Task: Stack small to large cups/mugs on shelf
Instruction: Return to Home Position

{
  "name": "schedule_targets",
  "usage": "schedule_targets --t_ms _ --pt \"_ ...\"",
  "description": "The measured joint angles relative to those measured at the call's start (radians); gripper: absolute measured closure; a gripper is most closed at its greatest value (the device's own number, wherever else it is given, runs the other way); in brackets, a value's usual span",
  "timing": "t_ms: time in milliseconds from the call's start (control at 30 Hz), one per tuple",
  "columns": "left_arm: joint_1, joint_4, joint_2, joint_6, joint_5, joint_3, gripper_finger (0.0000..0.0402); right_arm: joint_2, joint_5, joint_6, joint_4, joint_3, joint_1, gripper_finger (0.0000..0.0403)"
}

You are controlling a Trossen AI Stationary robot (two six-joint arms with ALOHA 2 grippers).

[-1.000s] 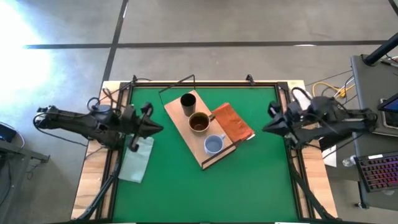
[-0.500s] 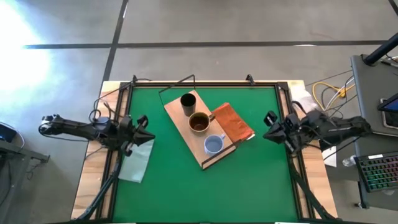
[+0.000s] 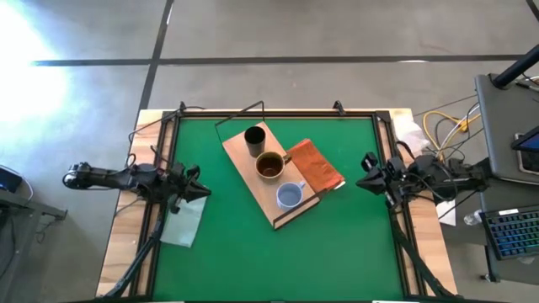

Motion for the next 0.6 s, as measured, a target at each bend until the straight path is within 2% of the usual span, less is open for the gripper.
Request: schedule_targets --t_ms 333,600 --pt "0.008 -0.077 0.000 0.002 -0.006 -0.001 0.0396 0.002 0.019 0.032 0.129 -0.111 -0.007 0.0394" --pt "0.008 -0.073 0.021 0.003 -0.020 -0.001 0.0396 0.007 0.040 0.000 0.085 -0.110 -0.013 0.0394"
